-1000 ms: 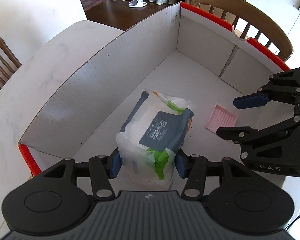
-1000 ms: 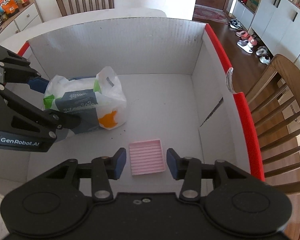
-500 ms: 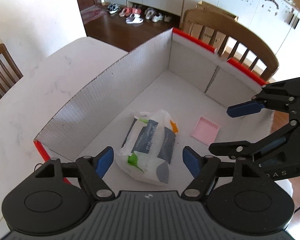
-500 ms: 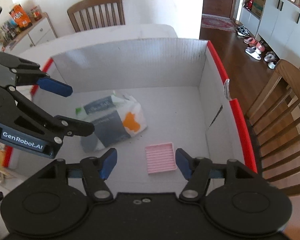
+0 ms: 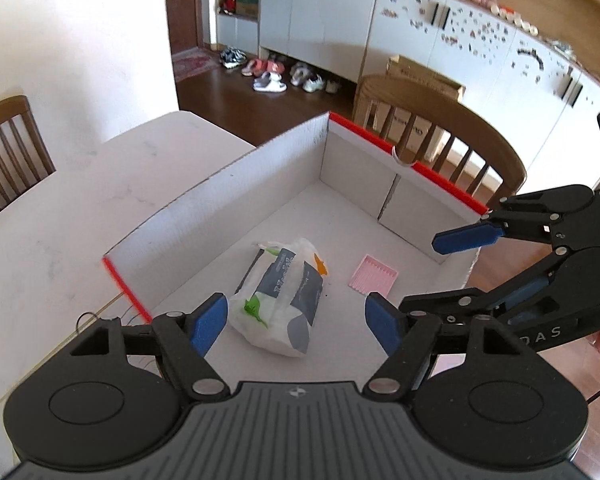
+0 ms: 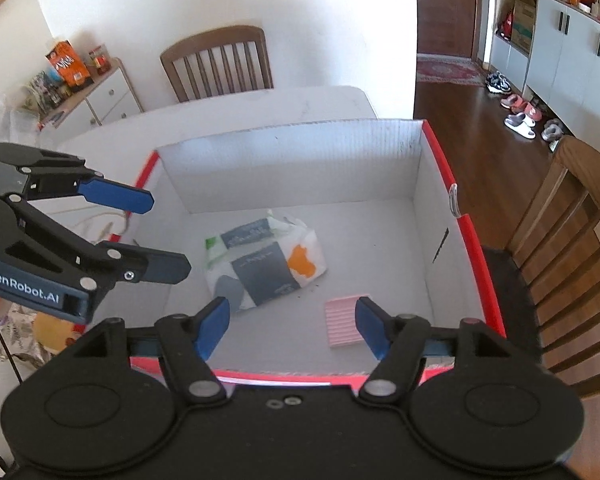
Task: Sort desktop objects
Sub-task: 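Open both grippers to drop the wipes and soap dish in the box, then move both grippers back over the table toward the remaining items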
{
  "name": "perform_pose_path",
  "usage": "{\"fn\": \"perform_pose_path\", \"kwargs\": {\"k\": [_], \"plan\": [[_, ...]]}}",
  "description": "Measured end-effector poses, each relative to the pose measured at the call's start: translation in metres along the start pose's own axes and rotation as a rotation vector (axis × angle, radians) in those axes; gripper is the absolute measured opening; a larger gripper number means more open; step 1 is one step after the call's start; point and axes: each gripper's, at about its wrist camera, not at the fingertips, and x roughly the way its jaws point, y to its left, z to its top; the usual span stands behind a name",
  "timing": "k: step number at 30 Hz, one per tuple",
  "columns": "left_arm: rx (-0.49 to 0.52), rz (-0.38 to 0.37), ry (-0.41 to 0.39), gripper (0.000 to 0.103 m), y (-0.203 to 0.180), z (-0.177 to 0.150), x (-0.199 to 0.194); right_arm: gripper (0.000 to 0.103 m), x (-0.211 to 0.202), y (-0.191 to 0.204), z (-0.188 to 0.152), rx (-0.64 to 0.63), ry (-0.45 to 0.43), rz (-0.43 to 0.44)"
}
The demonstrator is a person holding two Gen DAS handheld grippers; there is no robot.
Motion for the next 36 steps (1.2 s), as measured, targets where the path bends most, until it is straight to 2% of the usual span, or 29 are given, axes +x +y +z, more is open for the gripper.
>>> {"fn": "perform_pose_path", "kwargs": {"k": [5, 13, 16, 30, 34, 36], "plan": [[-0.019, 0.006, -0.056, 0.075, 0.004, -0.015, -0.027, 0.072, -0.016, 0.019, -0.004, -0.030, -0.044, 0.004], [-0.072, -0.020, -0.117, 0.075, 0.015, -0.047, -0.068, 0.080, -0.041, 0.063, -0.013, -0.107, -0.118, 0.032], [-0.077, -0.024, -0.134, 0.083, 0.022, -0.061, -0.084, 0.083, -0.046, 0.081, -0.018, -0.123, -0.129, 0.037], [-0.060, -0.017, -0.175, 0.089, 0.056, -0.129, -0.142, 0.094, -0.051, 0.153, -0.044, -0.077, -0.164, 0.015], [-0.067, -0.010, -0.184, 0.099, 0.069, -0.147, -0.155, 0.096, -0.050, 0.172, -0.051, -0.062, -0.181, 0.006], [-0.072, -0.002, -0.186, 0.099, 0.077, -0.158, -0.161, 0.098, -0.048, 0.182, -0.054, -0.050, -0.189, 0.002]]}}
